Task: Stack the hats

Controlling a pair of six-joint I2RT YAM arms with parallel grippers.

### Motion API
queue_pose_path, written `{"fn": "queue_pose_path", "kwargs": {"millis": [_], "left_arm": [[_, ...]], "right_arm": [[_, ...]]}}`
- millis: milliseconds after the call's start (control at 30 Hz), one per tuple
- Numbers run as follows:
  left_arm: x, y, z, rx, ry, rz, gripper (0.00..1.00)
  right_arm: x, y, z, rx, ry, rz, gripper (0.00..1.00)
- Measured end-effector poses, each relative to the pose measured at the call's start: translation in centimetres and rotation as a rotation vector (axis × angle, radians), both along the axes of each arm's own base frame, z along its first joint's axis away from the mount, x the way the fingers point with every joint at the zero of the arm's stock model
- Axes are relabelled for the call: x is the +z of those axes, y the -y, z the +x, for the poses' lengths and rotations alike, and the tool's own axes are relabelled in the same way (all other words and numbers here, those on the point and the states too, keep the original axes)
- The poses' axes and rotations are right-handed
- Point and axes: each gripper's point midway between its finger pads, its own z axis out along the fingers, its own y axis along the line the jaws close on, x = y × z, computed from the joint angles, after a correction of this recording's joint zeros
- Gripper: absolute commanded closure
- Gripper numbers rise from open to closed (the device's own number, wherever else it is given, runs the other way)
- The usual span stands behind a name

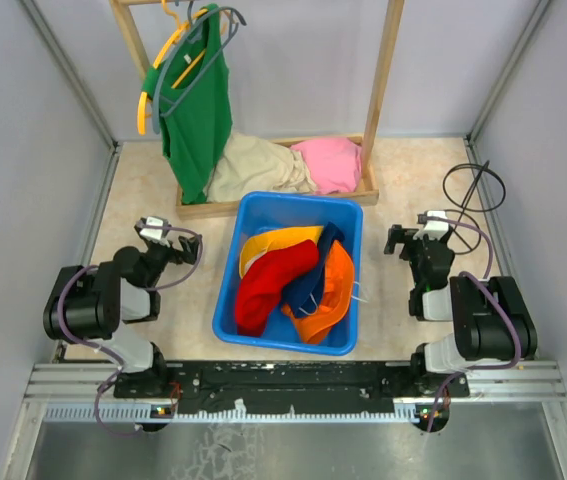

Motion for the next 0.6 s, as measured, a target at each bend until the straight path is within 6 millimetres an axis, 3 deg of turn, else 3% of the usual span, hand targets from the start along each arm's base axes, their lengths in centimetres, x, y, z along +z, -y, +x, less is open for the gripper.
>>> {"fn": "queue_pose_path", "kwargs": {"millis": [433,500,567,600], "left_arm": [[0.4,-0.7,0.0,0.051,-0.014,-0.007,0.00],[1.9,-0.9,0.4,0.065,-0.008,-0.008,0.00],[4.9,-1.1,1.6,0.070,0.026,-0.007,0.01],[6.4,-1.2,2.0,0.073,0.045,-0.009,0.07]], "right_arm": [[0.0,0.0,0.0,0.000,-0.001,0.000,0.01],[0.0,0.0,0.0,0.002,0.000,-0.001,0.01],[0.0,-0.3,0.0,0.018,-0.001,-0.005,0.01],[0.1,-0.4,-0.1,0.027,-0.005,-0.008,0.01]]}}
